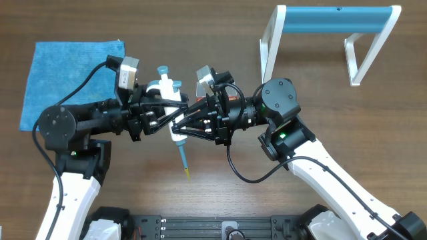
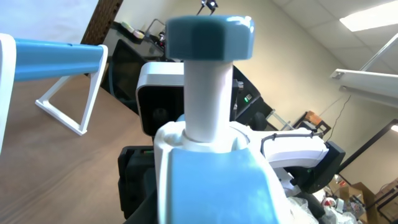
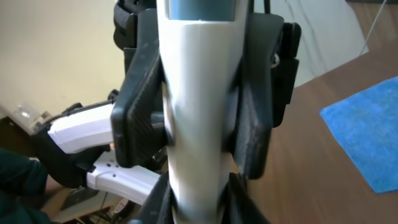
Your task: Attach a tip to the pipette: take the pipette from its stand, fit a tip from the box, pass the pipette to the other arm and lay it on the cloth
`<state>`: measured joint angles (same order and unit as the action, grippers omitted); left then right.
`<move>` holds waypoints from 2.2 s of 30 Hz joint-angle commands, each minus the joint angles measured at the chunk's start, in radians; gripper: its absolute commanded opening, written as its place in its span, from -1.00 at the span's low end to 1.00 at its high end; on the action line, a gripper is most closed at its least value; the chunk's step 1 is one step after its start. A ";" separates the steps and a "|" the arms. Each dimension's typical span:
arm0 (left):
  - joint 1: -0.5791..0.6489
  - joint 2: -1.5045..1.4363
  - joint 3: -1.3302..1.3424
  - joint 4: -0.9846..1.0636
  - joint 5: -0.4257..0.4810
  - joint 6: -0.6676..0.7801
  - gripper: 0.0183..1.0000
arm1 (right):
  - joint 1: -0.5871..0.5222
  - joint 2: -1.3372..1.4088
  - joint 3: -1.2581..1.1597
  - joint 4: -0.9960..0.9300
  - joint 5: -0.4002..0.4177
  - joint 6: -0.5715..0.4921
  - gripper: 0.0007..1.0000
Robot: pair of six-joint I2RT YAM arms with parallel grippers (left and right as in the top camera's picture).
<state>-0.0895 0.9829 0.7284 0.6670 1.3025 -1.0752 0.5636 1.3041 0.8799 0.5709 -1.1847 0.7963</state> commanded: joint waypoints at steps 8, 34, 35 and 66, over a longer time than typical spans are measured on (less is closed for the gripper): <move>0.058 -0.014 0.020 0.015 0.045 -0.100 -0.98 | -0.193 -0.021 0.003 0.055 -0.184 -0.060 0.77; 0.504 -0.028 0.109 0.097 0.096 -0.153 -0.98 | -1.576 -0.841 0.001 -0.517 0.130 -0.323 0.77; 0.518 -0.031 0.109 0.097 0.093 -0.145 -0.98 | -1.588 -0.873 0.001 -0.682 0.250 -0.391 0.77; 0.761 -0.174 0.109 -0.731 -0.060 0.481 -0.99 | -0.828 -1.094 -0.001 -1.299 0.830 -0.716 0.86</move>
<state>0.6727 0.8402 0.8188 0.0418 1.3170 -0.8013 -0.3237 0.2276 0.8753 -0.7010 -0.4362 0.0914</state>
